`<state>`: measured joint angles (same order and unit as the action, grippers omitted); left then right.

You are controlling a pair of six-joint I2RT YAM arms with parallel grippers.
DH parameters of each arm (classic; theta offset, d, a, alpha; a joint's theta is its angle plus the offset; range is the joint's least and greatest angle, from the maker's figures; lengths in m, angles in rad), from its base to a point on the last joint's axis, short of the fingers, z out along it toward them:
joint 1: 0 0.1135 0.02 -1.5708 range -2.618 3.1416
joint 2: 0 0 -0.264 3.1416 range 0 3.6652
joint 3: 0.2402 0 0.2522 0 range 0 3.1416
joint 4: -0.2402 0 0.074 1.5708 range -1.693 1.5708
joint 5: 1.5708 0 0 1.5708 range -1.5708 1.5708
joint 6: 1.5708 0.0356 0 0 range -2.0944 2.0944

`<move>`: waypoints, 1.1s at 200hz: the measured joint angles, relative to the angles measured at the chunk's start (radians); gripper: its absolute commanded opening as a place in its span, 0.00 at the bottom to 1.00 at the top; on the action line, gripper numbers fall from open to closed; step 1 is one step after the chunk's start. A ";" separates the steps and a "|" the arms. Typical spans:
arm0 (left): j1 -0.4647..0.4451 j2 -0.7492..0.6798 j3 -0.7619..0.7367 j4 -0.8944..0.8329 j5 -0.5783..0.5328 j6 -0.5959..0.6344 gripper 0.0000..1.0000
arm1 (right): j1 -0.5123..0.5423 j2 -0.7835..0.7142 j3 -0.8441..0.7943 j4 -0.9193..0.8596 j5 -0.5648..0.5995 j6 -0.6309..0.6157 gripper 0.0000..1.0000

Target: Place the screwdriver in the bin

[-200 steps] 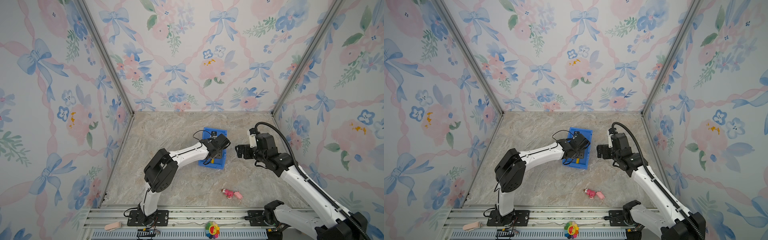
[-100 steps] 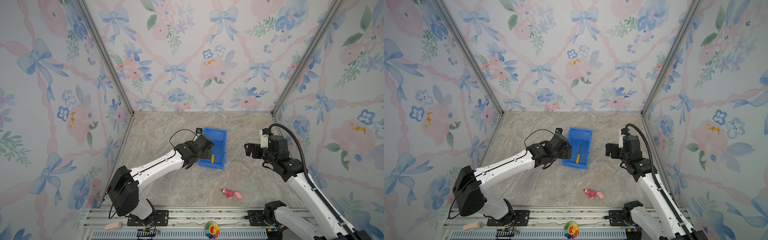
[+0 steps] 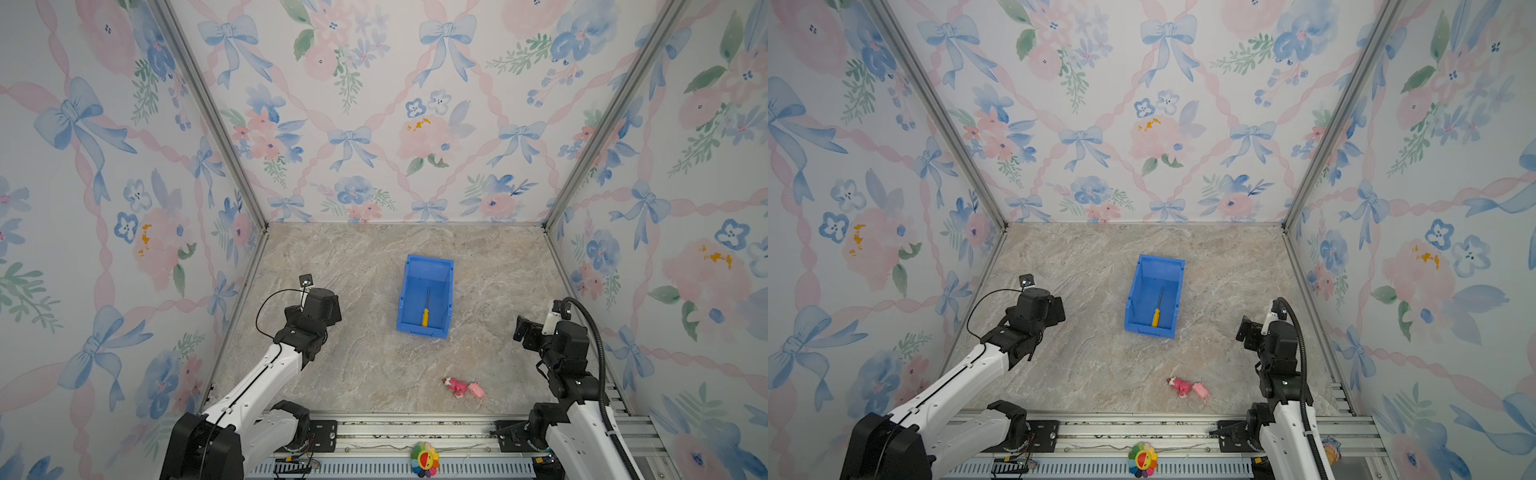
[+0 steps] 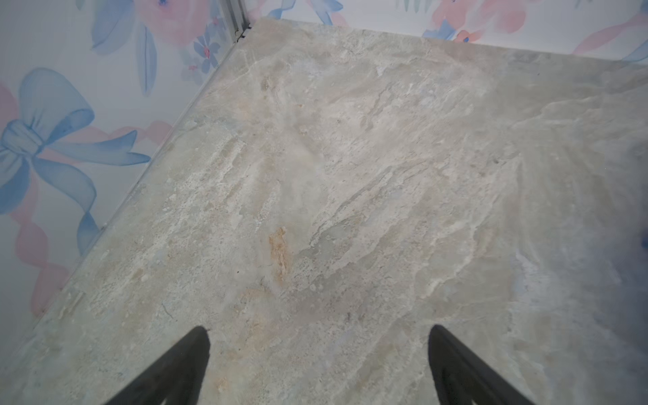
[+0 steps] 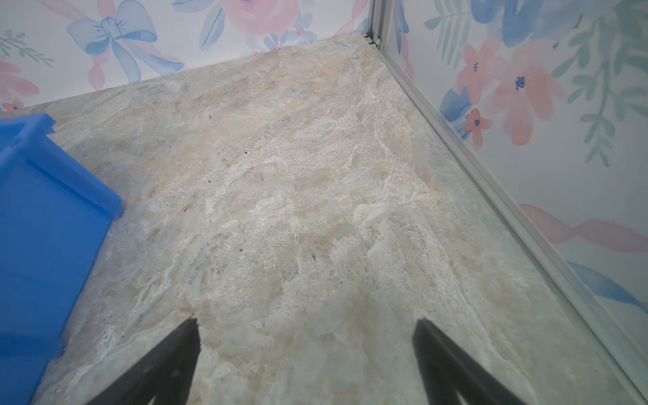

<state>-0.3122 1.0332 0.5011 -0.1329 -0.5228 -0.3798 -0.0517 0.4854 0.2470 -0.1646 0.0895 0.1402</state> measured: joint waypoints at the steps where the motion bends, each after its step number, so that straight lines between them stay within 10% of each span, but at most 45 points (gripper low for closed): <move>1: 0.001 0.000 -0.004 0.003 0.000 0.002 0.98 | 0.000 -0.002 -0.003 0.001 0.000 -0.001 0.97; 43: 0.041 -0.023 -0.222 0.256 0.035 0.200 0.98 | -0.007 0.001 -0.063 0.079 -0.004 -0.056 0.97; 220: 0.255 0.406 -0.279 1.178 0.335 0.336 0.98 | 0.023 1.056 0.126 1.019 -0.143 -0.105 0.97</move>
<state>-0.0574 1.4391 0.2218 1.0447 -0.1879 -0.0441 -0.0288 1.5417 0.3725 0.8539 -0.0532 0.0357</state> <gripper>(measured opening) 0.979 0.967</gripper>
